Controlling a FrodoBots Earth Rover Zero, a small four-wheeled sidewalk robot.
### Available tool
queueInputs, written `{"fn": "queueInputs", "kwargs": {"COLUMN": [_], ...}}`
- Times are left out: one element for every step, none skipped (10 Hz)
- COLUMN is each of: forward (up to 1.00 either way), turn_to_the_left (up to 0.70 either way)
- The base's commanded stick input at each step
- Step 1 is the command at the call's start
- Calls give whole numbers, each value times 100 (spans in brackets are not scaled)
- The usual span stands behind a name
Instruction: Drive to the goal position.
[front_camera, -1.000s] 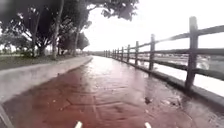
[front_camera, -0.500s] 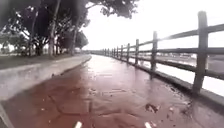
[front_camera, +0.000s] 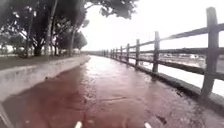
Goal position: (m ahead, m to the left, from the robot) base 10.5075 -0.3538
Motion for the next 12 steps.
{"fn": "queueInputs", "kwargs": {"forward": [50,50,50,50,50,50,50,50,50,50,50,50], "turn_to_the_left": [0,0,0,0,0,0,0,0,0,0,0,0]}}
